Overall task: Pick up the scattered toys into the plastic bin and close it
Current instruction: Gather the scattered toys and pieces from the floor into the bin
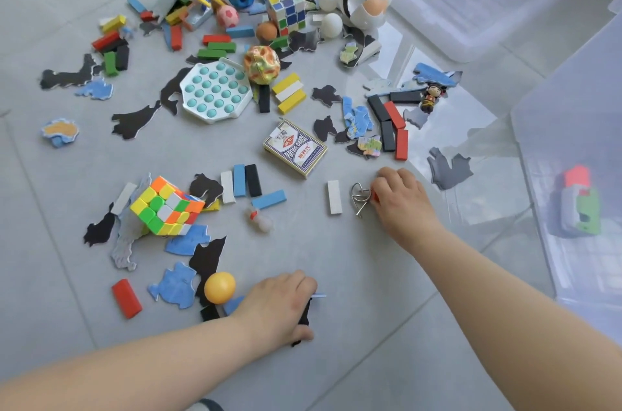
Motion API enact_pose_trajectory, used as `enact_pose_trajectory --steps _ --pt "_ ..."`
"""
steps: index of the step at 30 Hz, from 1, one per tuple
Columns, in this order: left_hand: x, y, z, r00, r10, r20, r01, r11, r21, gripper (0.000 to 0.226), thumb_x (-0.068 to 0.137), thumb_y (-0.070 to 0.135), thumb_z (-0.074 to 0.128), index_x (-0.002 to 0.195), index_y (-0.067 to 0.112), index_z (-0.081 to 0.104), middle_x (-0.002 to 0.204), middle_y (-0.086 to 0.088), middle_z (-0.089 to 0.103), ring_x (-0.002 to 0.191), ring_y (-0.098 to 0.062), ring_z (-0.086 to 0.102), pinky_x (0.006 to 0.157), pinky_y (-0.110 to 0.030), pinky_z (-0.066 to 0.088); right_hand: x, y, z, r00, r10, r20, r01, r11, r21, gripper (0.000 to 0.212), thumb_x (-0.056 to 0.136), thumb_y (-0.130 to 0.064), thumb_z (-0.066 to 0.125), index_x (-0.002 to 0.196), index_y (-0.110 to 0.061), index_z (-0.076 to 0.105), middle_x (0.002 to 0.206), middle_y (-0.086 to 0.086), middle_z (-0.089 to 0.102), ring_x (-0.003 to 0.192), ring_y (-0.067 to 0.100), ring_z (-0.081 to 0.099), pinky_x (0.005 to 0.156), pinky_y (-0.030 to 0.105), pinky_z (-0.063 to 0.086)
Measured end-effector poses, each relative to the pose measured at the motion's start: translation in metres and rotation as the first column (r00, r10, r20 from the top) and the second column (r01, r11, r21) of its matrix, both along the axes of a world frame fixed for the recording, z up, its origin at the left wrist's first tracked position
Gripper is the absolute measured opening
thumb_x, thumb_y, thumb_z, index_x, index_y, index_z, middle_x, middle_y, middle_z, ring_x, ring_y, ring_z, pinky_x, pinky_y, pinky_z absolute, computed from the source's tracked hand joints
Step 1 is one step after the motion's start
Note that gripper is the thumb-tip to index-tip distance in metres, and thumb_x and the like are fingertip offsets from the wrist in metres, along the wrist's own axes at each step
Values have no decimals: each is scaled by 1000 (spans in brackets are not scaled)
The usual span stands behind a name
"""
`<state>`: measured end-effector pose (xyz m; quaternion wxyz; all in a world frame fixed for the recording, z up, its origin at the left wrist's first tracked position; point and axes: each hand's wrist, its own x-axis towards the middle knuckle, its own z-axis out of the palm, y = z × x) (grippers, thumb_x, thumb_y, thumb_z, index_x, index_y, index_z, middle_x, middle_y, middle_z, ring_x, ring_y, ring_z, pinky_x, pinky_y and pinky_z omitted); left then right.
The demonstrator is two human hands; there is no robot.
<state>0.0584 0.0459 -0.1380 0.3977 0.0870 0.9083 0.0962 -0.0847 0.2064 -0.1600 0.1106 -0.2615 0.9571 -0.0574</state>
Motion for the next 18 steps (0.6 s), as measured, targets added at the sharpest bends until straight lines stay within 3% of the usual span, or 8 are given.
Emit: enact_pose_trajectory --steps 2,4,6,8,10,13,15,18 --pt "0 0 1 999 41 17 -41 999 -3 50 84 36 56 123 10 37 127 -4 40 115 -18 43 87 -30 34 3 5 1 997 -73 17 73 997 24 14 73 -12 59 70 2 61 78 19 64 70 41 62 54 40 51" --pt "1 0 2 996 90 19 -90 996 5 41 84 32 57 114 11 38 118 -5 40 110 -20 43 78 -30 32 5 9 6 972 -203 119 191 976 103 27 90 -24 52 99 1 57 105 17 56 104 38 51 78 42 46" --pt "3 -2 4 995 104 6 -104 994 12 25 87 26 51 98 17 30 102 -4 37 101 -23 45 69 -27 25 4 19 9 950 -250 185 222 962 161 35 94 -37 43 109 -6 46 119 10 49 117 29 41 84 36 40" --pt "2 -4 4 992 128 2 -128 990 61 19 92 19 41 93 17 22 98 -8 45 97 -29 50 66 -26 23 8 24 14 938 -262 228 239 963 123 28 94 -39 42 94 -11 38 119 10 51 115 27 44 77 32 36" --pt "-5 -9 3 982 190 -5 -187 971 146 6 95 16 36 100 16 31 99 -8 57 94 -32 53 64 -26 24 10 26 17 927 -285 245 264 958 112 29 95 -36 41 88 -11 28 116 13 53 110 28 48 72 31 31" --pt "-27 -12 4 918 396 -34 -373 887 273 26 95 10 33 121 12 38 77 13 48 80 -23 47 66 -27 32 11 26 20 865 -415 281 421 906 43 24 97 -29 39 91 -8 31 112 15 58 102 34 54 67 31 30" --pt "-49 -9 7 893 439 -101 -400 875 273 30 97 12 31 127 13 36 88 2 56 85 -26 51 69 -29 34 10 21 21 805 -505 311 527 850 15 18 98 -22 35 105 -6 37 111 16 61 98 36 57 68 33 34" --pt "-82 -2 12 884 413 -219 -384 909 165 33 98 28 33 129 16 37 119 -11 60 110 -29 54 79 -31 40 8 6 16 766 -532 361 573 819 -8 29 96 -19 33 123 -8 37 109 15 63 94 34 57 67 30 34"
